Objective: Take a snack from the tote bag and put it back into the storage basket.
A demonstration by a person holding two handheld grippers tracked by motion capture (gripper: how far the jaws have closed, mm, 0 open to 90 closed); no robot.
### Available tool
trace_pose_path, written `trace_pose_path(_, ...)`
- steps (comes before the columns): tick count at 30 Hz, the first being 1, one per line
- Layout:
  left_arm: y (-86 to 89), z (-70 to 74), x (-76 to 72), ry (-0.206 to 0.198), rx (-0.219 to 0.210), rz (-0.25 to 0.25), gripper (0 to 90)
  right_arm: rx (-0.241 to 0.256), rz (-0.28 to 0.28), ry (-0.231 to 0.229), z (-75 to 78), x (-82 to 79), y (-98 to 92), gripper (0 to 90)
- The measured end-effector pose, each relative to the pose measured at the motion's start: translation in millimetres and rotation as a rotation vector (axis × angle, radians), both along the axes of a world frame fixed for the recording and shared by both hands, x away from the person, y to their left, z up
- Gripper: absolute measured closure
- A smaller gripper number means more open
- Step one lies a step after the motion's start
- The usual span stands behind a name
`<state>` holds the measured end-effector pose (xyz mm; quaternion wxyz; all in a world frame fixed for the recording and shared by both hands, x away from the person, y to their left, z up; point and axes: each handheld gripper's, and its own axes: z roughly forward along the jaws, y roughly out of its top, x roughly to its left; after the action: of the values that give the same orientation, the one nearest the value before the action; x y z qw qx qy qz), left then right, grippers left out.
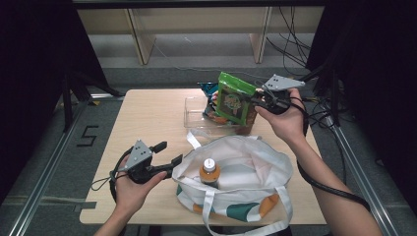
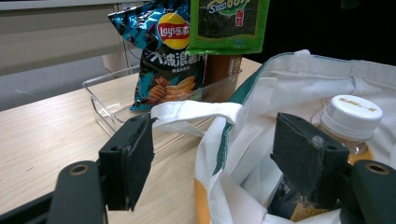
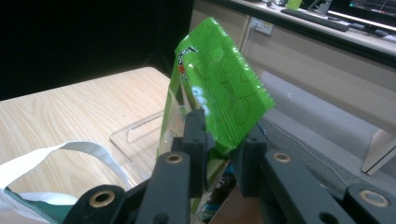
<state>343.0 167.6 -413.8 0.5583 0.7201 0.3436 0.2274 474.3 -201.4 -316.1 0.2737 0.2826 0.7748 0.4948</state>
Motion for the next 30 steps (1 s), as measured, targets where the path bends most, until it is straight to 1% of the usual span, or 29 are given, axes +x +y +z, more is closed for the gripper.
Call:
trace_pose_path(1, -0.3, -0.1, 0.0, 0.001, 0.004, -0.001, 28.8, 0.003, -0.005, -0.006, -0.8, 1.3, 0.5, 78.2)
trace_pose_path(2, -0.9, -0.1, 0.0, 0.001, 0.003, -0.003, 28.8, 0.002, 0.001, 0.010, -1.2, 1.8, 0.8, 78.2)
trace_pose_path(3, -1.2, 0.1, -0.2, -0.001, 0.002, -0.005, 28.8, -0.002, 0.000, -0.009, -1.6, 3.9, 0.5, 78.2)
trace_pose_path(4, -1.3, 0.2, -0.3, -0.002, 0.002, -0.004, 28.8, -0.008, -0.002, 0.003, -1.3, 3.5, 0.5, 78.2)
trace_pose_path(5, -1.1, 0.3, -0.6, -0.001, 0.001, -0.004, 28.8, 0.000, -0.015, -0.013, -2.0, 4.3, 1.4, 78.2)
trace_pose_path(8, -0.7, 0.1, -0.2, -0.001, 0.002, -0.002, 28.8, -0.003, 0.004, 0.000, -1.8, 6.5, 2.3, 78.2)
trace_pose_path(10, -0.5, 0.3, -0.3, -0.002, 0.002, -0.002, 28.8, 0.006, -0.015, -0.002, -2.5, 7.0, 3.9, 78.2)
trace_pose_path(11, -0.4, 0.4, -0.4, -0.003, 0.002, -0.002, 28.8, 0.004, -0.022, 0.006, -2.7, 7.0, 4.3, 78.2)
trace_pose_path(12, -0.5, 0.5, -0.4, -0.003, 0.001, -0.002, 28.8, -0.006, -0.012, -0.009, -3.2, 9.3, 4.0, 78.2)
trace_pose_path(13, -0.6, 0.5, -0.4, -0.002, 0.001, -0.002, 28.8, -0.007, -0.016, -0.016, -3.7, 10.3, 4.3, 78.2)
trace_pose_path(14, -0.7, 0.4, -0.4, -0.002, 0.000, -0.002, 28.8, -0.018, -0.008, -0.018, -4.2, 11.9, 3.7, 78.2)
trace_pose_path(15, -0.6, 0.4, -0.4, -0.003, 0.001, -0.003, 28.8, -0.015, -0.020, -0.019, -4.6, 11.8, 4.4, 78.1)
trace_pose_path(16, -0.5, 0.3, -0.3, -0.002, 0.001, -0.003, 28.8, -0.027, -0.021, -0.031, -4.8, 13.0, 3.6, 78.1)
trace_pose_path(17, -0.4, 0.2, 0.0, -0.001, 0.001, -0.003, 28.8, -0.022, -0.026, -0.031, -6.3, 13.6, 4.9, 78.1)
trace_pose_path(18, -0.5, 0.2, 0.1, -0.002, 0.003, -0.002, 28.8, -0.037, -0.020, -0.038, -6.9, 14.5, 4.6, 78.1)
trace_pose_path(19, -0.7, 0.3, 0.0, -0.002, 0.001, -0.002, 28.8, -0.038, -0.030, -0.040, -8.2, 14.9, 5.4, 78.1)
trace_pose_path(20, -0.8, 0.3, -0.1, -0.002, 0.001, -0.003, 28.8, -0.034, -0.028, -0.046, -9.4, 15.4, 6.3, 78.1)
trace_pose_path(21, -0.9, 0.2, -0.3, -0.002, 0.002, -0.005, 28.8, -0.041, -0.037, -0.048, -10.2, 16.0, 6.3, 78.2)
trace_pose_path(22, -0.9, 0.1, -0.4, -0.001, 0.001, -0.005, 28.8, -0.045, -0.030, -0.050, -11.2, 16.6, 6.4, 78.1)
trace_pose_path(23, -0.7, 0.1, -0.4, 0.000, 0.001, -0.004, 28.8, -0.041, -0.033, -0.044, -13.1, 17.1, 7.9, 78.2)
trace_pose_path(24, -0.5, 0.2, -0.5, -0.001, 0.000, -0.003, 28.8, -0.047, -0.034, -0.038, -13.2, 16.9, 7.3, 78.2)
trace_pose_path(25, -0.2, 0.4, -0.4, -0.003, 0.001, -0.003, 28.8, -0.051, -0.025, -0.042, -14.0, 18.3, 7.0, 78.2)
trace_pose_path(26, -0.1, 0.5, -0.4, -0.004, 0.000, -0.003, 28.8, -0.059, -0.030, -0.051, -15.0, 19.4, 6.8, 78.2)
trace_pose_path(27, 0.0, 0.4, -0.3, -0.003, 0.000, -0.003, 28.8, -0.041, -0.044, -0.048, -16.3, 18.7, 8.1, 78.2)
trace_pose_path(29, 0.0, 0.0, -0.2, -0.001, 0.002, -0.002, 28.8, -0.043, -0.037, -0.050, -17.6, 19.6, 8.4, 78.2)
trace_pose_path(30, -0.2, -0.2, -0.3, 0.000, 0.001, -0.002, 28.8, -0.057, -0.037, -0.053, -17.2, 20.1, 7.5, 78.2)
